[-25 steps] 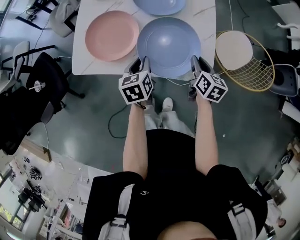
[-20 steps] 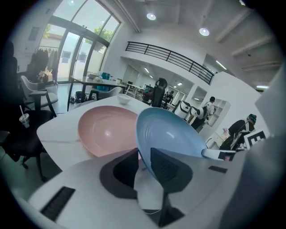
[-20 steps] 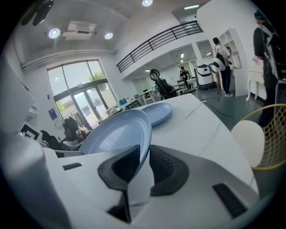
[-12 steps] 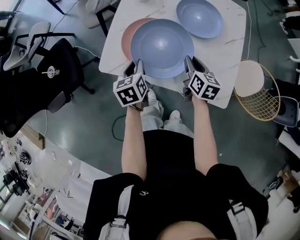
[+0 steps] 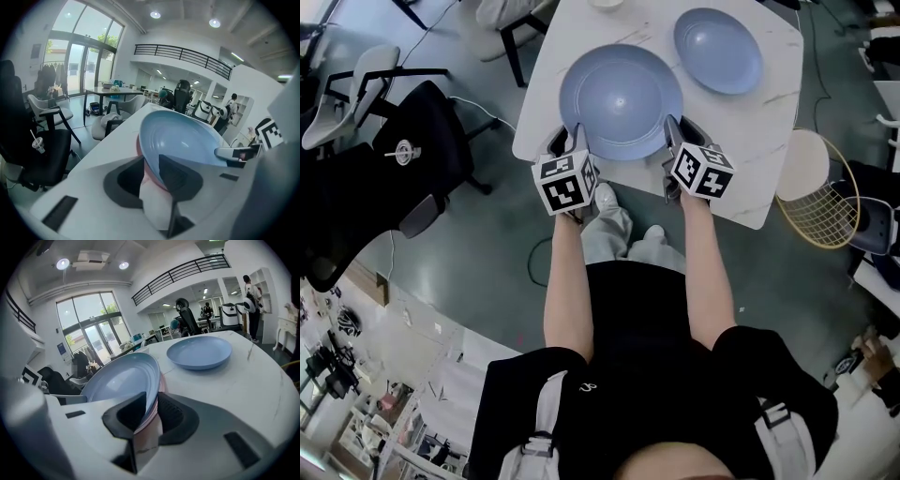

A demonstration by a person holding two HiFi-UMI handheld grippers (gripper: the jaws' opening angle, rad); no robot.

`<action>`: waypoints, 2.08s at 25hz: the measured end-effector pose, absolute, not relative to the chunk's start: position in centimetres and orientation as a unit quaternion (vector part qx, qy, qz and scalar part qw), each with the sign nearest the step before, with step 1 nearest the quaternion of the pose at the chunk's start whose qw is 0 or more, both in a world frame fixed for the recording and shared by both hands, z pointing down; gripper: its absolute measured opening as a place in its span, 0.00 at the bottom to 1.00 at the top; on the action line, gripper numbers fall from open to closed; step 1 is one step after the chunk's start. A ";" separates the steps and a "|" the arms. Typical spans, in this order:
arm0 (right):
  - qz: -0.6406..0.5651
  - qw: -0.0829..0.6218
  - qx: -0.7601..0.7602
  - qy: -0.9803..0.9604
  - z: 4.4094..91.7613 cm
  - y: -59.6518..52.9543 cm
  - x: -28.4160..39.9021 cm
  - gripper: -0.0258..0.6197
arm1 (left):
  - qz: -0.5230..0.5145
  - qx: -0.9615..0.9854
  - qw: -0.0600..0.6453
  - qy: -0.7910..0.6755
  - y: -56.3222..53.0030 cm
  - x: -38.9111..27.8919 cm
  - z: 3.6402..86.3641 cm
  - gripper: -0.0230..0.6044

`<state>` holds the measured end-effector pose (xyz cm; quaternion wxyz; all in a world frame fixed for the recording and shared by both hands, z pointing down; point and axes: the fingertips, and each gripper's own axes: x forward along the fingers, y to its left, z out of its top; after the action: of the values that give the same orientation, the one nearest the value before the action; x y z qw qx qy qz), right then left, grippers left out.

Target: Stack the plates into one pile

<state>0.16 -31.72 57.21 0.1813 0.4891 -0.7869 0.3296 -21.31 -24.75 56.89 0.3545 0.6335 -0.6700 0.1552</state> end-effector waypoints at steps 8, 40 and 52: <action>0.325 0.196 0.505 -0.775 59.0 -32.0 -0.3 0.20 | 0.176 0.632 0.354 -0.667 -25.4 -22.0 58.8 0.24; 0.380 0.187 0.475 -0.771 60.1 -30.6 -0.5 0.33 | 0.119 0.631 0.402 -0.653 -25.6 -22.1 59.6 0.28; 0.413 0.175 0.457 -0.768 61.1 -30.9 -1.1 0.28 | 0.124 0.615 0.409 -0.662 -26.1 -21.6 60.3 0.26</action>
<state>-1.08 -30.93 61.14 0.1750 0.4571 -0.7678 0.4134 -21.65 -26.09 60.27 0.4094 0.6152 -0.6621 0.1244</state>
